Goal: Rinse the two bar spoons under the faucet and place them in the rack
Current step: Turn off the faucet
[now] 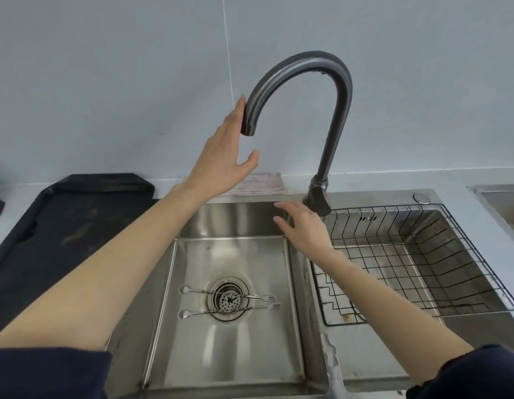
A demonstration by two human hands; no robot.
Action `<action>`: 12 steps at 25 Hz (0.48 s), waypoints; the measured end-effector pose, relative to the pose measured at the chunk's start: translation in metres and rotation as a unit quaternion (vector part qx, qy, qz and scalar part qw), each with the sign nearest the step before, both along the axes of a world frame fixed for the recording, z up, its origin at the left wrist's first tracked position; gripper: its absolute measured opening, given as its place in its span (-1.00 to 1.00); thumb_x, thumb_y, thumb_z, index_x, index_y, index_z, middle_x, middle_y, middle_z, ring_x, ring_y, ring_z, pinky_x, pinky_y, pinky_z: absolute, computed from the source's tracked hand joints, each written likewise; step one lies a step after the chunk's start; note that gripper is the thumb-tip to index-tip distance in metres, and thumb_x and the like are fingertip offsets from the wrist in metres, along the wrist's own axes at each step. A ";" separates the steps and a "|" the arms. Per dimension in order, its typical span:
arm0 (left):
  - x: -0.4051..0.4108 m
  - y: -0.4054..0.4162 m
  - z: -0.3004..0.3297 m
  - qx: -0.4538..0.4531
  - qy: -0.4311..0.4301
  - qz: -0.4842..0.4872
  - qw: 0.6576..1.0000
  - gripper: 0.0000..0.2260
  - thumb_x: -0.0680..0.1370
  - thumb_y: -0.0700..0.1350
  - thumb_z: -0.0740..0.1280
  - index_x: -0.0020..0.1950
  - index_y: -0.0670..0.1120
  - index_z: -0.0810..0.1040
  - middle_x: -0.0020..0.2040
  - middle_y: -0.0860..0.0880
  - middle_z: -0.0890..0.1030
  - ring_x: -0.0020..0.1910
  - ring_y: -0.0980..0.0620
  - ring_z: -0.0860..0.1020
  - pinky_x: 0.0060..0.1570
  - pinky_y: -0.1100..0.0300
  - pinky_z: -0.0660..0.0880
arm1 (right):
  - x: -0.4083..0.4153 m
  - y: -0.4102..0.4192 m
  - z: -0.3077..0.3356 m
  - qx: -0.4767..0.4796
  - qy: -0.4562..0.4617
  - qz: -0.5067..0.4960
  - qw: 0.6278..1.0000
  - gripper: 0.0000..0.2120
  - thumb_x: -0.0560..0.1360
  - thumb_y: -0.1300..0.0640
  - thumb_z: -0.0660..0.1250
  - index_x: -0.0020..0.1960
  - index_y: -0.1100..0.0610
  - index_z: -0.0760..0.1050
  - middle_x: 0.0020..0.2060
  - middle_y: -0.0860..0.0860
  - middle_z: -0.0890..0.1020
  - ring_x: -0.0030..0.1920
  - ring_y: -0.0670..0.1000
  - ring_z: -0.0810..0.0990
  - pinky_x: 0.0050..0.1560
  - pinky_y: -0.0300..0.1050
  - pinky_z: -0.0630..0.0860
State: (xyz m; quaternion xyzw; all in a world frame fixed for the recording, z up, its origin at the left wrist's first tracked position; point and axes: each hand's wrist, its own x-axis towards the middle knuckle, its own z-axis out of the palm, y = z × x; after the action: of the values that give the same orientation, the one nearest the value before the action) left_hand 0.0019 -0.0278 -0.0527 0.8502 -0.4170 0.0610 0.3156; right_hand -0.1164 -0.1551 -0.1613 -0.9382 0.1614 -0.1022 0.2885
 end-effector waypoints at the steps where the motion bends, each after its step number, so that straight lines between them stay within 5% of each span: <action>1: 0.002 0.008 -0.010 0.020 0.005 0.006 1.000 -0.31 0.53 -0.09 0.25 0.50 -0.14 -0.12 0.51 -0.13 0.15 0.46 -0.07 0.22 0.40 0.08 0.19 | 0.001 0.007 -0.008 -0.003 0.025 0.014 1.000 -0.66 0.54 0.09 0.26 0.30 0.10 0.42 0.24 0.05 0.54 0.13 0.11 0.55 0.18 0.05 0.48; 6: 0.014 0.040 -0.067 0.111 0.067 0.011 0.991 -0.38 0.54 -0.09 0.24 0.49 -0.14 0.00 0.53 -0.12 0.14 0.50 -0.07 0.13 0.47 0.05 0.08 | 0.007 0.035 -0.049 -0.003 0.135 0.037 0.990 -0.63 0.55 0.07 0.22 0.34 0.10 0.37 0.31 0.05 0.49 0.28 0.11 0.47 0.33 0.02 0.36; 12: 0.021 0.066 -0.148 0.217 0.140 -0.001 0.966 -0.56 0.54 -0.07 0.24 0.39 -0.12 0.28 0.35 -0.12 0.40 0.35 -0.09 0.35 0.37 -0.02 0.26 | 0.010 0.061 -0.099 0.020 0.227 0.020 0.974 -0.70 0.55 0.09 0.21 0.27 0.09 0.42 0.23 0.06 0.53 0.22 0.14 0.49 0.28 0.00 0.35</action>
State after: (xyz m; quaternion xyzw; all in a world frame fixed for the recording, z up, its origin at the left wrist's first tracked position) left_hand 0.0232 0.0383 -0.2009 0.8981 -0.3723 -0.1509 0.1791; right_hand -0.1063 -0.0942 -0.2603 -0.9339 0.2058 0.1225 0.2654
